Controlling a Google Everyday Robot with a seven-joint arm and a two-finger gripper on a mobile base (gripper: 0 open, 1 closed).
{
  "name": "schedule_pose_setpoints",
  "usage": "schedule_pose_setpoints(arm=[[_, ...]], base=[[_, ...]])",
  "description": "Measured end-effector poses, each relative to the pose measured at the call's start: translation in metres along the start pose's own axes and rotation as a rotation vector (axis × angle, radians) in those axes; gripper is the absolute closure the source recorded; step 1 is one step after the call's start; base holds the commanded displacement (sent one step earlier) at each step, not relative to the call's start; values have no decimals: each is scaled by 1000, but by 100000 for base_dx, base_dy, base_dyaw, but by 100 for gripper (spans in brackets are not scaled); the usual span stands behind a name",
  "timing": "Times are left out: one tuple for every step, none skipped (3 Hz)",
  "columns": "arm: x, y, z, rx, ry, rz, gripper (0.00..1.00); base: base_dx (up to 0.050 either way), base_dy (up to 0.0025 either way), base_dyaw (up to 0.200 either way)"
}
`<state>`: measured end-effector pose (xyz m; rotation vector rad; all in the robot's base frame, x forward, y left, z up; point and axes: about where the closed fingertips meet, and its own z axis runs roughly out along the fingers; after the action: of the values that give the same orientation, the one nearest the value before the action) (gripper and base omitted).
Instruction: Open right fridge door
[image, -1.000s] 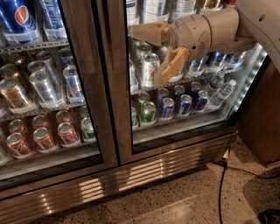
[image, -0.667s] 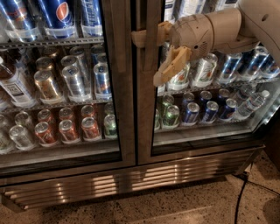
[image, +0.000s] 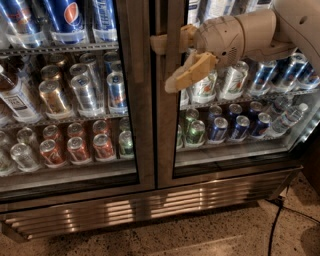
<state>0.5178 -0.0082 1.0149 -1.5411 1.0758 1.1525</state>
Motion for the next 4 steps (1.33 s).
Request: schedule_pose_setpoints(arm=[[0,0,0,0,0,0,43],[0,0,0,0,0,0,66],[0,0,0,0,0,0,89],[0,0,0,0,0,0,100]], base=[[0,0,0],[0,0,0],[0,0,0],[-5000,0,2]])
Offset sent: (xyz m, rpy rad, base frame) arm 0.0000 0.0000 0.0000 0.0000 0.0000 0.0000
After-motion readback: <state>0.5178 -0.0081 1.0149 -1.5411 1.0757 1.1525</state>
